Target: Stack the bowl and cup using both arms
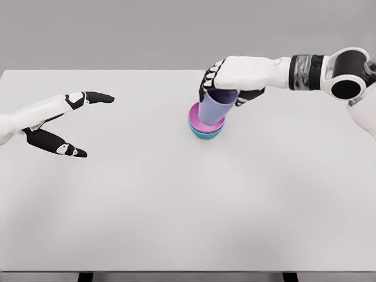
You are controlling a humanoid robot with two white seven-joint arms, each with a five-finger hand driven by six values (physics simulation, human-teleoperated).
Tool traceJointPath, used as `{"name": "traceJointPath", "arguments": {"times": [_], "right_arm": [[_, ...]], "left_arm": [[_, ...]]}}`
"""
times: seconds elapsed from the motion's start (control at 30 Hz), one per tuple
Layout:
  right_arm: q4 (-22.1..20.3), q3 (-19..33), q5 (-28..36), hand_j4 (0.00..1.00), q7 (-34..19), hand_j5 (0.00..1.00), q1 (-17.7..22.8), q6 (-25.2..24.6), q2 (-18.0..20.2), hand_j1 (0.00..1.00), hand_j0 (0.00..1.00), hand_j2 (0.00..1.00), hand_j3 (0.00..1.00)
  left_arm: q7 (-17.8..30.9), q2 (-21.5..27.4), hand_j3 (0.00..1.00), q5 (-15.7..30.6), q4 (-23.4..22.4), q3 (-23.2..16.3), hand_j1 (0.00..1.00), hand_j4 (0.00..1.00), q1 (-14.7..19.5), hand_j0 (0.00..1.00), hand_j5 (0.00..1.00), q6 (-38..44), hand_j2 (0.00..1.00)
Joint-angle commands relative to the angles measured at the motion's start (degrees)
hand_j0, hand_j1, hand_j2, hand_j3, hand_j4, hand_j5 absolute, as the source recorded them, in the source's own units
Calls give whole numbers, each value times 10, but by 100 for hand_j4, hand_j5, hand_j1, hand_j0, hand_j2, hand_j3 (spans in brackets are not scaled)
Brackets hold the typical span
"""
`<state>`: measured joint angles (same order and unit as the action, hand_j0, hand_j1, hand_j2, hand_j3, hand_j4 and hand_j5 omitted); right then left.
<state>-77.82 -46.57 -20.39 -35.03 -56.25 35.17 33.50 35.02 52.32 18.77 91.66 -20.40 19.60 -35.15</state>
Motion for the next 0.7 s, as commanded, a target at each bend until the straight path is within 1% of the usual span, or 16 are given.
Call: {"name": "traceJointPath", "arguments": {"times": [0.0,0.17,0.27,0.43,0.47,0.5,0.53,0.63,0.67], "right_arm": [[18,-13,2,66,0,66,0,-2,-12,66,66,66,66],[36,-20,-1,67,0,67,-4,-2,-25,67,67,67,67],[48,-19,-20,68,0,68,-4,-2,-37,68,68,68,68],[48,-15,-21,69,0,69,-10,-2,-38,69,69,69,69],[43,-14,-22,77,0,77,-10,-2,-38,77,77,77,77],[40,-13,-23,94,0,94,-10,-2,-37,94,94,94,94],[38,-13,-25,100,0,100,-11,-2,-36,100,100,100,100],[7,-10,-23,100,0,100,-14,-2,-27,100,100,100,100],[-9,-1,-23,100,0,100,-13,-2,-14,100,100,100,100]], "left_arm": [[0,1,100,5,0,0,100,100,0,100,100,2,100],[0,0,100,5,0,0,100,100,-1,100,100,2,100],[0,0,100,5,0,0,100,100,-1,100,100,2,100],[0,0,100,5,0,0,100,100,-1,100,100,2,100],[0,0,100,5,0,0,100,100,-1,100,100,2,100],[0,0,100,5,0,0,100,100,-1,100,100,2,100],[0,0,100,5,0,0,100,100,-1,100,100,2,100],[0,0,100,5,0,0,100,100,-1,100,100,2,100],[0,0,100,5,0,0,100,100,-1,100,100,2,100]]}}
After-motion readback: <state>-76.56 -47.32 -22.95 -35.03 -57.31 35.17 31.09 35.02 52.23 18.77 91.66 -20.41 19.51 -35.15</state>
